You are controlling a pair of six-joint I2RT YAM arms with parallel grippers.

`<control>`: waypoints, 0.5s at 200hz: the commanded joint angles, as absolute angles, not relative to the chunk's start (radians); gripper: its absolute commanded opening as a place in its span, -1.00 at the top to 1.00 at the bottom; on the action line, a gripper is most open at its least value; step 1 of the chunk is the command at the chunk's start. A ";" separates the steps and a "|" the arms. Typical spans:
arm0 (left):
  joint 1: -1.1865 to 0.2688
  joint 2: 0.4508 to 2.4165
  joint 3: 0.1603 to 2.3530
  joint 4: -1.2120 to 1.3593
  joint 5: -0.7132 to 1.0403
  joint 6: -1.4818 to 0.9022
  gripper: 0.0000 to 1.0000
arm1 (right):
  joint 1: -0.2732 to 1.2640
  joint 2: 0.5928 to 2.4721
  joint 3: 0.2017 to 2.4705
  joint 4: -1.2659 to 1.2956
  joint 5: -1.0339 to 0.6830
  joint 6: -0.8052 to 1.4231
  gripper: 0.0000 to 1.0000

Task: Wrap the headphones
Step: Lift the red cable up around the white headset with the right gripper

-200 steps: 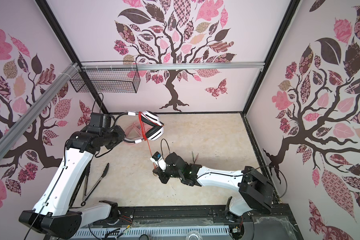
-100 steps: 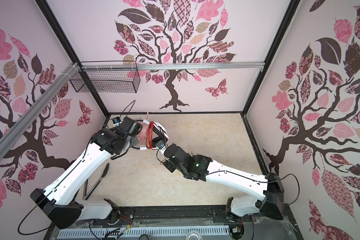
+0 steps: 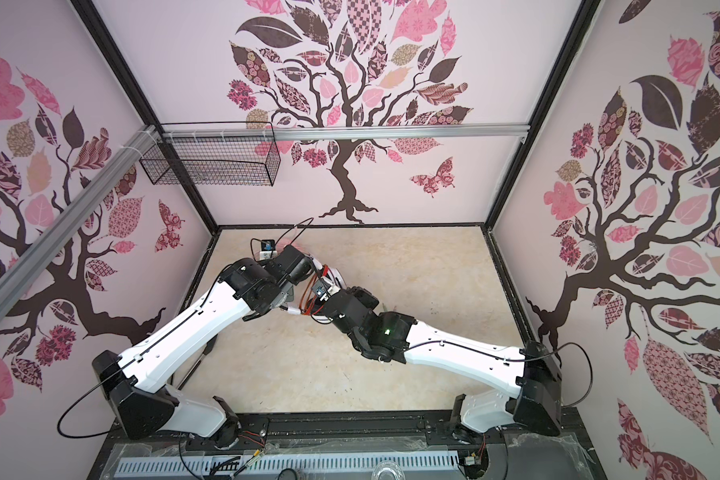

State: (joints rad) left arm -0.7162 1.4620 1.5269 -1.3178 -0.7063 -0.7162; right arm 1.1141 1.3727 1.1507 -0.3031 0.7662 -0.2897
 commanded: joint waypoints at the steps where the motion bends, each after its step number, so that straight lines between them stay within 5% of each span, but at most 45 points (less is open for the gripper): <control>1: -0.719 1.435 1.500 -1.258 -0.699 -0.618 1.00 | 1.094 1.392 1.159 -0.232 0.812 -0.309 0.54; 100: -0.722 1.311 1.430 -1.159 -0.415 -0.480 1.00 | 0.840 1.353 1.093 -0.083 0.297 -0.142 0.53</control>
